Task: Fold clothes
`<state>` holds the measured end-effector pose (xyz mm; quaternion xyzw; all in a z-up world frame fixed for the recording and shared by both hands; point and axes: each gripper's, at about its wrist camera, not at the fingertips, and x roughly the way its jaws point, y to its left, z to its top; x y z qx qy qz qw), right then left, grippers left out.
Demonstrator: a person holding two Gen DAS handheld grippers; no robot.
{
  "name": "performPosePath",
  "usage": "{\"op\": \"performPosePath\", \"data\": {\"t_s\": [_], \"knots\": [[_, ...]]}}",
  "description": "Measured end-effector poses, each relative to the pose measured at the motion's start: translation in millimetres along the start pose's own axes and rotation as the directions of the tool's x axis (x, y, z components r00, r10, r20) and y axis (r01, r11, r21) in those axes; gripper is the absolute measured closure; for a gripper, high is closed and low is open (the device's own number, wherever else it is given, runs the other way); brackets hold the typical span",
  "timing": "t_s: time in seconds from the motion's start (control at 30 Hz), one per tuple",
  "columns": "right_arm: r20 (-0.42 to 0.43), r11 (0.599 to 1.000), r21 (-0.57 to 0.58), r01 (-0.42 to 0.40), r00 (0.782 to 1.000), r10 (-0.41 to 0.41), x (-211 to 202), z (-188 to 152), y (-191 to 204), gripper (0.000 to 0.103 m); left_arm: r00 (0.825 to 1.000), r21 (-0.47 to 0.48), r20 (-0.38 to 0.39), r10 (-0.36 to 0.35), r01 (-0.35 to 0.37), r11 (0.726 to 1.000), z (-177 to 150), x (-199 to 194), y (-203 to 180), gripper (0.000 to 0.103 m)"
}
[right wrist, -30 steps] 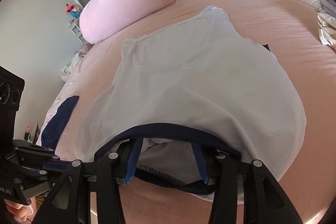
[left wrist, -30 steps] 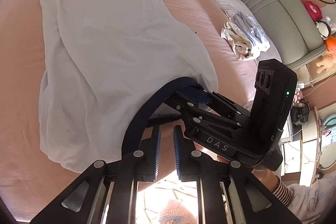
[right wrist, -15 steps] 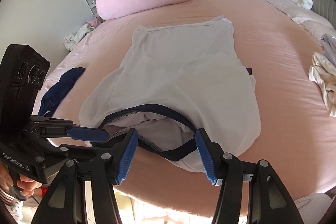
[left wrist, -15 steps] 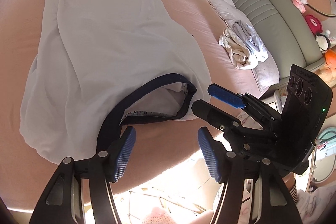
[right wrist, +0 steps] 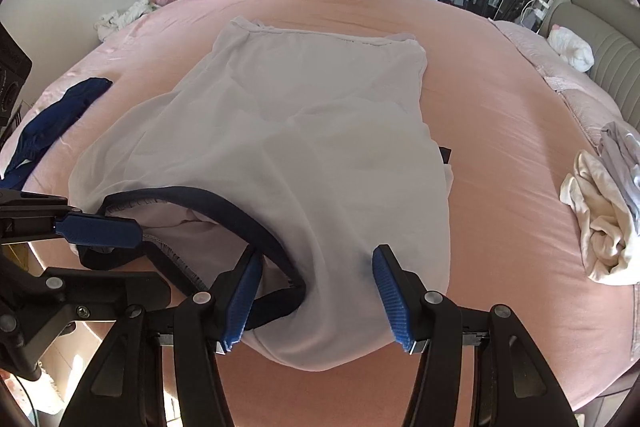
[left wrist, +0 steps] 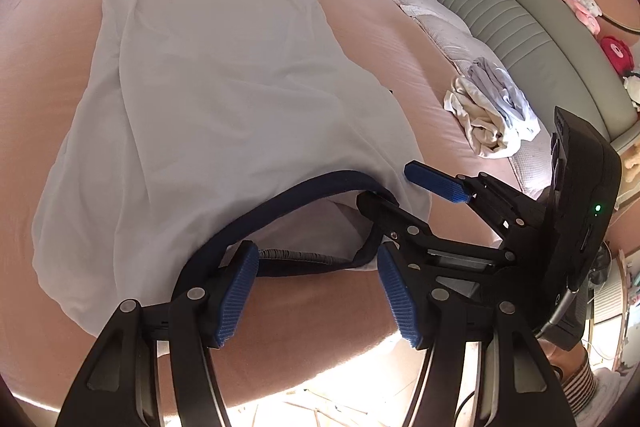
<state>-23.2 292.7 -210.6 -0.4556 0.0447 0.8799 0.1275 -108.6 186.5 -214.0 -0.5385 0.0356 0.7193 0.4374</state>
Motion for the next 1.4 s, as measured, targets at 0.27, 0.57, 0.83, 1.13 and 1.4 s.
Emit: {"op": "performPosePath", "data": {"t_s": [0.27,0.57,0.83,1.13,1.4], "knots": [[0.063,0.999,-0.038,0.033,0.998,-0.031,-3,8,6,0.059,0.997,-0.025,0.038,0.060,-0.059,0.998,2,4,6,0.044],[0.139,0.995,-0.072,0.074,0.988,-0.063,-7,16,12,0.095,0.993,-0.129,0.107,0.059,-0.045,0.991,-7,3,17,0.044],[0.199,0.993,-0.031,0.111,0.975,-0.103,-28,16,11,0.095,0.986,-0.202,0.160,0.038,-0.005,0.979,-4,10,18,0.044],[0.228,0.992,-0.013,0.123,0.967,-0.117,-36,14,8,0.096,0.989,-0.202,0.135,0.062,-0.034,0.979,10,32,13,0.044],[0.230,0.993,-0.010,0.120,0.967,-0.114,-43,8,8,0.096,0.976,-0.225,0.154,0.155,-0.118,0.967,23,34,11,0.044]]}}
